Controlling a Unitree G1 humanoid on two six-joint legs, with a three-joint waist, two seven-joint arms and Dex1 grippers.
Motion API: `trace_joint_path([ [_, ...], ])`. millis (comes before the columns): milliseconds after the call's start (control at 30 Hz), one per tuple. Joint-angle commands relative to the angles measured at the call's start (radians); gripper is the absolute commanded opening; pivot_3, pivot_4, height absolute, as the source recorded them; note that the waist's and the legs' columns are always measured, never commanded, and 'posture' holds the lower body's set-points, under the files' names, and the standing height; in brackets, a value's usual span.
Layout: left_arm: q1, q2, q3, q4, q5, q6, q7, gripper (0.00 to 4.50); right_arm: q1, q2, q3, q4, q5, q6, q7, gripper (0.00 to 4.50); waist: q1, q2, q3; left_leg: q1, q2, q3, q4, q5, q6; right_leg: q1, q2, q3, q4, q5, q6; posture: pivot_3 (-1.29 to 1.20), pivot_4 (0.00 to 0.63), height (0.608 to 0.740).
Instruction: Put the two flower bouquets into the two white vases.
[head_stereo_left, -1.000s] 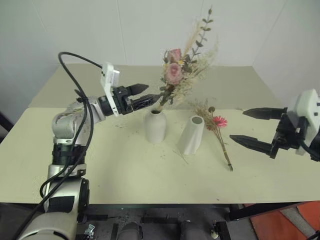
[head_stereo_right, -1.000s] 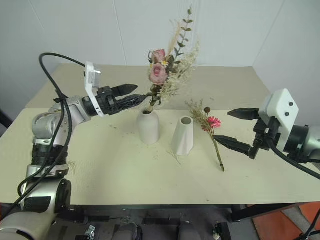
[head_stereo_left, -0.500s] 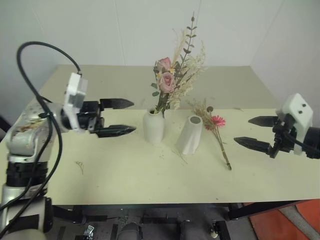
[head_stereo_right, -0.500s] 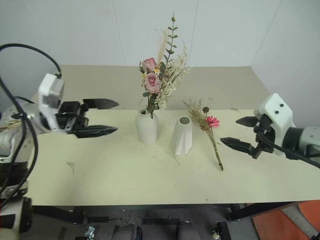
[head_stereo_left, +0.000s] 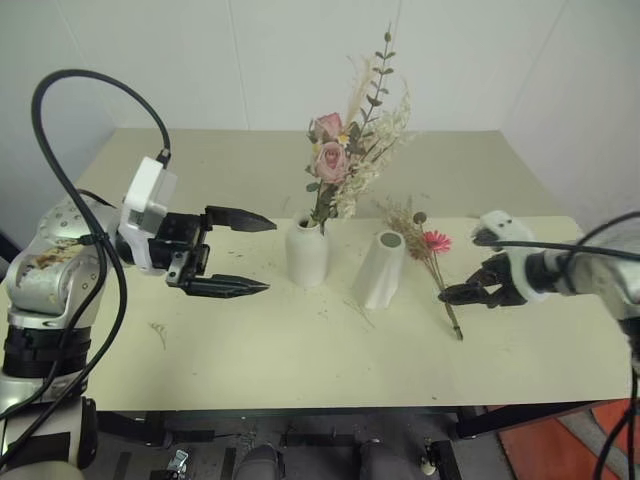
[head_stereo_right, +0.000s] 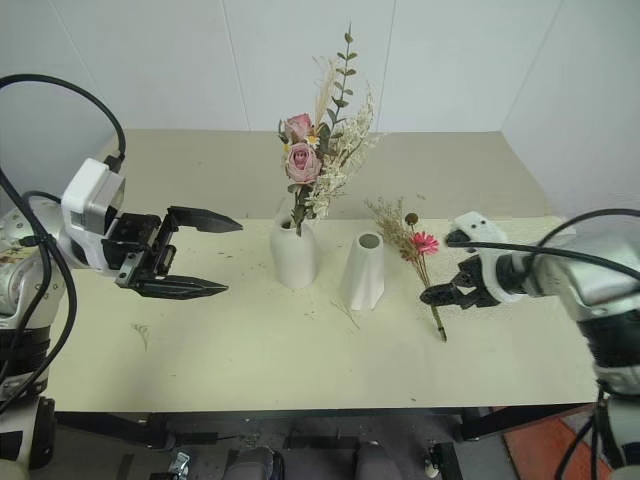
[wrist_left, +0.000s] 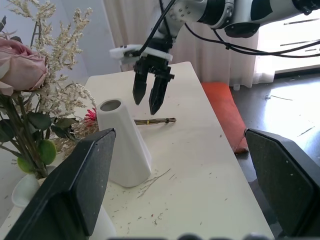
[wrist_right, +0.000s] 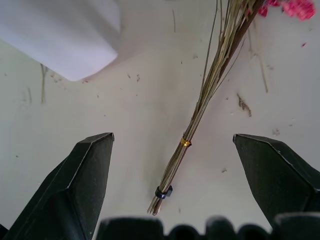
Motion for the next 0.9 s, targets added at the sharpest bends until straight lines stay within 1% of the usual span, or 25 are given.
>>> trace_joint_path([
  [33, 0.006, 0.004, 0.022, -0.043, -0.029, -0.014, 0.012, 4.48, -0.067, 0.040, 0.076, 0.084, -0.087, -0.022, 0.002, 4.50, 0.000, 0.000, 0.000, 0.000, 0.000, 0.000, 0.000, 0.000, 0.000, 0.000, 0.000, 0.000, 0.000, 0.000, 0.000, 0.00, 0.150, 0.740],
  [133, 0.020, 0.009, 0.031, -0.059, -0.037, -0.011, 0.018, 4.48, -0.101, 0.091, 0.131, 0.169, -0.145, -0.063, 0.017, 4.50, 0.001, 0.000, 0.000, 0.000, 0.000, 0.000, 0.000, 0.000, 0.000, 0.000, 0.000, 0.000, 0.000, 0.000, 0.000, 0.00, 0.150, 0.740],
  [233, 0.033, 0.019, 0.040, -0.073, -0.046, -0.007, 0.029, 4.50, -0.130, 0.148, 0.177, 0.277, -0.220, -0.124, 0.012, 3.88, 0.001, 0.000, 0.000, 0.000, 0.000, 0.000, 0.000, 0.000, 0.000, 0.000, 0.000, 0.000, 0.000, 0.000, 0.000, 0.00, 0.150, 0.740],
  [333, 0.041, 0.026, 0.043, -0.082, -0.052, -0.007, 0.037, 4.50, -0.141, 0.176, 0.192, 0.341, -0.271, -0.172, 0.028, 2.84, 0.002, 0.000, 0.000, 0.000, 0.000, 0.000, 0.000, 0.000, 0.000, 0.000, 0.000, 0.000, 0.000, 0.000, 0.000, 0.00, 0.150, 0.740],
  [467, 0.054, 0.033, 0.048, -0.094, -0.060, -0.006, 0.047, 4.50, -0.142, 0.202, 0.177, 0.388, -0.312, -0.201, 0.041, 1.48, 0.000, 0.000, 0.000, 0.001, 0.000, 0.000, 0.000, 0.000, 0.000, 0.001, 0.000, 0.000, 0.000, 0.000, 0.000, 0.00, 0.150, 0.740],
  [533, 0.059, 0.036, 0.050, -0.098, -0.063, -0.005, 0.049, 4.50, -0.140, 0.215, 0.134, 0.404, -0.321, -0.194, 0.016, 0.87, -0.002, 0.000, 0.000, 0.001, 0.000, 0.000, 0.000, 0.000, 0.000, 0.001, 0.000, 0.000, 0.001, 0.000, 0.000, 0.00, 0.150, 0.740],
  [567, 0.061, 0.037, 0.051, -0.099, -0.064, -0.005, 0.050, 4.50, -0.139, 0.221, 0.105, 0.411, -0.324, -0.189, -0.002, 0.43, -0.003, 0.000, 0.000, 0.001, 0.000, 0.000, 0.000, 0.000, 0.000, 0.001, 0.000, 0.000, 0.001, 0.000, 0.000, 0.00, 0.150, 0.740],
  [600, 0.063, 0.038, 0.051, -0.099, -0.064, -0.006, 0.050, 4.50, -0.138, 0.224, 0.069, 0.414, -0.325, -0.183, -0.025, 0.13, -0.003, 0.000, 0.000, 0.001, 0.000, 0.000, 0.000, 0.000, 0.000, 0.001, 0.000, 0.000, 0.001, 0.000, 0.000, 0.00, 0.150, 0.740],
  [633, 0.064, 0.039, 0.051, -0.098, -0.064, -0.007, 0.050, 4.50, -0.136, 0.226, 0.028, 0.412, -0.324, -0.173, -0.050, 0.03, -0.003, 0.000, 0.000, 0.001, 0.000, 0.000, 0.000, 0.000, 0.000, 0.001, 0.000, 0.000, 0.001, 0.000, 0.000, 0.00, 0.150, 0.740],
  [733, 0.062, 0.038, 0.048, -0.091, -0.062, -0.009, 0.048, 4.50, -0.122, 0.230, -0.090, 0.371, -0.310, -0.138, -0.115, 0.03, 0.000, 0.000, 0.000, 0.000, 0.000, 0.000, 0.000, 0.000, 0.000, 0.000, 0.000, 0.000, 0.001, 0.000, 0.000, 0.00, 0.150, 0.740],
  [867, 0.053, 0.034, 0.039, -0.068, -0.059, -0.009, 0.042, 4.50, -0.071, 0.278, -0.395, 0.258, -0.275, -0.102, -0.287, 0.03, 0.003, 0.000, 0.000, 0.000, 0.000, 0.000, -0.001, 0.000, 0.000, 0.000, 0.000, 0.000, 0.001, 0.000, 0.000, 0.00, 0.150, 0.740],
  [900, 0.051, 0.034, 0.037, -0.062, -0.058, -0.008, 0.040, 4.50, -0.048, 0.300, -0.465, 0.208, -0.265, -0.116, -0.323, 0.03, 0.004, 0.000, 0.000, 0.000, 0.000, 0.000, -0.001, 0.000, 0.000, 0.000, 0.000, 0.000, 0.000, 0.000, 0.000, 0.00, 0.150, 0.740],
])
